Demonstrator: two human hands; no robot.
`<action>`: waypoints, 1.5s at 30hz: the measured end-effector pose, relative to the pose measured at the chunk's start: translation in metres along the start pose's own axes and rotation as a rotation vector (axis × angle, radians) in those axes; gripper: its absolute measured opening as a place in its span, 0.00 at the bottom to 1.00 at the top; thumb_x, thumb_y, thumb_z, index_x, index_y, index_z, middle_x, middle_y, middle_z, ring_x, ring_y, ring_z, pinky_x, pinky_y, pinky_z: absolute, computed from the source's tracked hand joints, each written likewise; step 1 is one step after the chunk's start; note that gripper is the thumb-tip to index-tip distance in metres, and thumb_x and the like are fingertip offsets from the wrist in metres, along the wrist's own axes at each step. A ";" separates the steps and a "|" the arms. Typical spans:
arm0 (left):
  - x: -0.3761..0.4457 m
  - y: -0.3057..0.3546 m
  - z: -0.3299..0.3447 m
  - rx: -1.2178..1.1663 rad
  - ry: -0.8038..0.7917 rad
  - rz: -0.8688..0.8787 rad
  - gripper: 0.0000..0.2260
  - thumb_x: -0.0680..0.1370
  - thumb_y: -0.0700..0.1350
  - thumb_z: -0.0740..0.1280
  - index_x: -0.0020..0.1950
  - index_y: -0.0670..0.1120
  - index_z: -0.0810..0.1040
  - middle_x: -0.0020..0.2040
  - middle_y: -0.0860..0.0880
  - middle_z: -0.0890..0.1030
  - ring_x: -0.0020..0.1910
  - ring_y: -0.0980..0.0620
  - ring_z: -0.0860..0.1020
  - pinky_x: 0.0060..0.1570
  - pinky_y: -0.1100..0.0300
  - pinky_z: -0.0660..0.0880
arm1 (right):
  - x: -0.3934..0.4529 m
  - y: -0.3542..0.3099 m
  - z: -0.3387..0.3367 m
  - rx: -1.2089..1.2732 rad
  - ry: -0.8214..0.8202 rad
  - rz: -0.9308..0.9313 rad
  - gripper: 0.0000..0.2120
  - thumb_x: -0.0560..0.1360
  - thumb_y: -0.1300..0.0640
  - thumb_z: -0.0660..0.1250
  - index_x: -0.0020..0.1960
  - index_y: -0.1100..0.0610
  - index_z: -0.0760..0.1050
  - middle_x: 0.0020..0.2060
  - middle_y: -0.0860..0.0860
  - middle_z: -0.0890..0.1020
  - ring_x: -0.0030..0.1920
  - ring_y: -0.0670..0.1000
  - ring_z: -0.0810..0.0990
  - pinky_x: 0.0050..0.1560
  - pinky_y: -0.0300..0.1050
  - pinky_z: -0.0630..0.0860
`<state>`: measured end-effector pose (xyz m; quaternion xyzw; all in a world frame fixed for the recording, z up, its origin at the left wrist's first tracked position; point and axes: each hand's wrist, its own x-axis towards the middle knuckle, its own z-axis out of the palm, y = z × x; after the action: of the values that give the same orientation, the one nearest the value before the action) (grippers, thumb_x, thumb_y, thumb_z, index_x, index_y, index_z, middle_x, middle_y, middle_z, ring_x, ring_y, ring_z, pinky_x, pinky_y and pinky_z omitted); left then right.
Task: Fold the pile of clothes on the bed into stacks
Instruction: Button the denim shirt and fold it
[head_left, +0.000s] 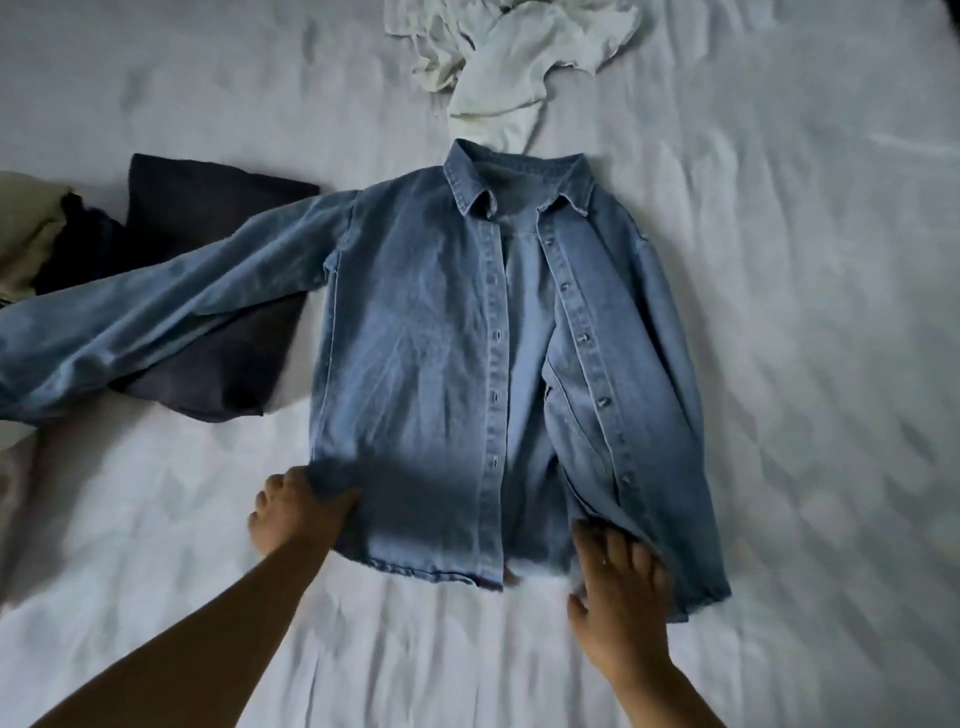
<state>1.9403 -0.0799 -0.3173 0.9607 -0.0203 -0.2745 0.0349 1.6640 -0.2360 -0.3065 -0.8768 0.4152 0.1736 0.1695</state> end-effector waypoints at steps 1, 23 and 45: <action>0.001 -0.001 -0.001 -0.045 0.012 -0.012 0.25 0.70 0.57 0.72 0.59 0.43 0.74 0.56 0.40 0.76 0.56 0.39 0.74 0.54 0.50 0.69 | 0.002 -0.005 0.002 -0.031 0.039 -0.047 0.39 0.46 0.55 0.79 0.58 0.53 0.78 0.48 0.57 0.80 0.47 0.59 0.72 0.47 0.54 0.67; -0.029 -0.077 -0.039 0.562 -0.099 0.180 0.33 0.76 0.58 0.63 0.77 0.53 0.51 0.75 0.44 0.58 0.72 0.43 0.62 0.64 0.52 0.66 | -0.004 -0.026 -0.040 -0.064 -0.382 -0.545 0.23 0.68 0.40 0.52 0.46 0.55 0.76 0.43 0.52 0.83 0.45 0.53 0.80 0.43 0.42 0.69; -0.158 0.117 0.088 -0.234 -0.385 0.770 0.16 0.81 0.42 0.59 0.69 0.47 0.70 0.70 0.49 0.70 0.68 0.53 0.67 0.61 0.72 0.58 | 0.032 0.081 -0.061 0.097 -0.065 0.183 0.11 0.75 0.47 0.63 0.42 0.54 0.68 0.45 0.53 0.79 0.48 0.55 0.79 0.44 0.44 0.70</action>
<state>1.7576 -0.1926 -0.2997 0.8042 -0.3515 -0.4156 0.2388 1.6298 -0.3327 -0.2793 -0.8198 0.4959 0.1965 0.2084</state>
